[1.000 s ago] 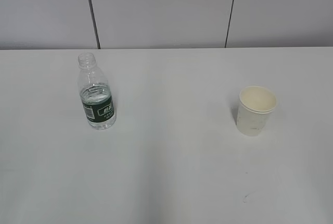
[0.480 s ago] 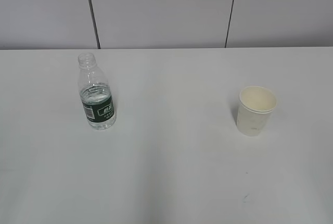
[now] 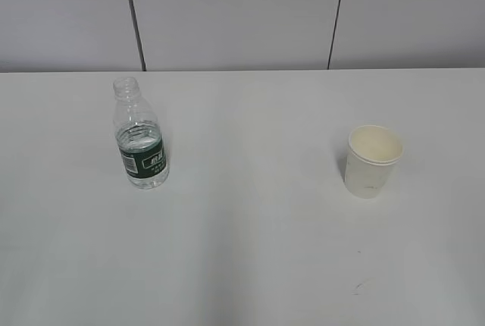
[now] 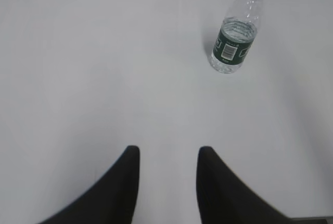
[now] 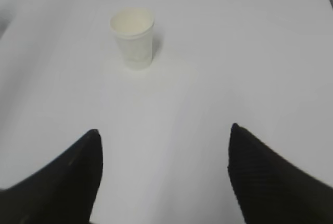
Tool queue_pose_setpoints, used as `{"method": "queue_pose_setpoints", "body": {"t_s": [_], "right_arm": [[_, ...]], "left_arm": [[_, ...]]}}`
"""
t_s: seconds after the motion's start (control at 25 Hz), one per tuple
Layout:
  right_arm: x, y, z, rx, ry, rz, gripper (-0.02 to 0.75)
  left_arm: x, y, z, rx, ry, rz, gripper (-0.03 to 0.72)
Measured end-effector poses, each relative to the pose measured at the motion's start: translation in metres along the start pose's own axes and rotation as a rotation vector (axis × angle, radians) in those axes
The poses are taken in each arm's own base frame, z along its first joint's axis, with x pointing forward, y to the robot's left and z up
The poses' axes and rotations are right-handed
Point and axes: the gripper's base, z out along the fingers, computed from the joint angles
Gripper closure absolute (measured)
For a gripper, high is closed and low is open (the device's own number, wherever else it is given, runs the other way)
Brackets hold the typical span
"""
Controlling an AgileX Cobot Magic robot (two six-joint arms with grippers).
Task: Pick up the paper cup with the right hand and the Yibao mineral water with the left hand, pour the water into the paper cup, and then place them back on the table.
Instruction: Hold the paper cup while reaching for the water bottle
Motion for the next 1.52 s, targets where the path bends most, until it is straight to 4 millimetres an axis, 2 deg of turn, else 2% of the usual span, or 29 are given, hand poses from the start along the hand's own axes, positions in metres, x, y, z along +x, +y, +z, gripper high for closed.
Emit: {"method": "queue_pose_setpoints", "body": {"t_s": [0.2, 0.32, 0.44, 0.56, 0.72, 0.92, 1.04, 1.2, 1.32, 1.52], "right_arm": [[-0.021, -0.001, -0.009, 0.006, -0.209, -0.006, 0.153], [-0.030, -0.002, -0.012, 0.018, -0.310, -0.019, 0.153], [-0.039, -0.002, -0.008, 0.033, -0.339, -0.035, 0.153], [-0.053, -0.001, 0.005, 0.031, -0.320, -0.046, 0.153], [-0.074, 0.001, 0.032, 0.032, -0.294, -0.075, 0.153], [-0.093, 0.007, 0.081, 0.005, -0.296, -0.108, 0.153], [-0.090, 0.012, 0.113, -0.030, -0.346, -0.119, 0.152], [-0.070, 0.016, 0.146, -0.067, -0.344, -0.051, 0.153], [-0.053, 0.017, 0.161, -0.073, -0.339, -0.004, 0.153], [-0.036, 0.017, 0.175, -0.076, -0.341, 0.008, 0.153]], "left_arm": [[-0.009, 0.003, -0.005, -0.034, -0.085, 0.020, 0.447], [-0.022, 0.005, -0.005, -0.064, -0.223, 0.045, 0.447], [-0.041, 0.004, 0.001, -0.044, -0.360, 0.052, 0.447], [-0.057, 0.003, 0.014, -0.036, -0.408, 0.053, 0.447], [-0.075, 0.003, 0.041, -0.038, -0.373, 0.062, 0.447], [-0.086, 0.002, 0.080, -0.025, -0.346, 0.087, 0.447], [-0.082, 0.002, 0.106, -0.010, -0.326, 0.092, 0.447], [-0.064, -0.002, 0.137, 0.025, -0.288, 0.112, 0.447], [-0.054, -0.007, 0.150, 0.061, -0.334, 0.155, 0.447], [-0.047, -0.011, 0.163, 0.088, -0.308, 0.179, 0.447]]}}
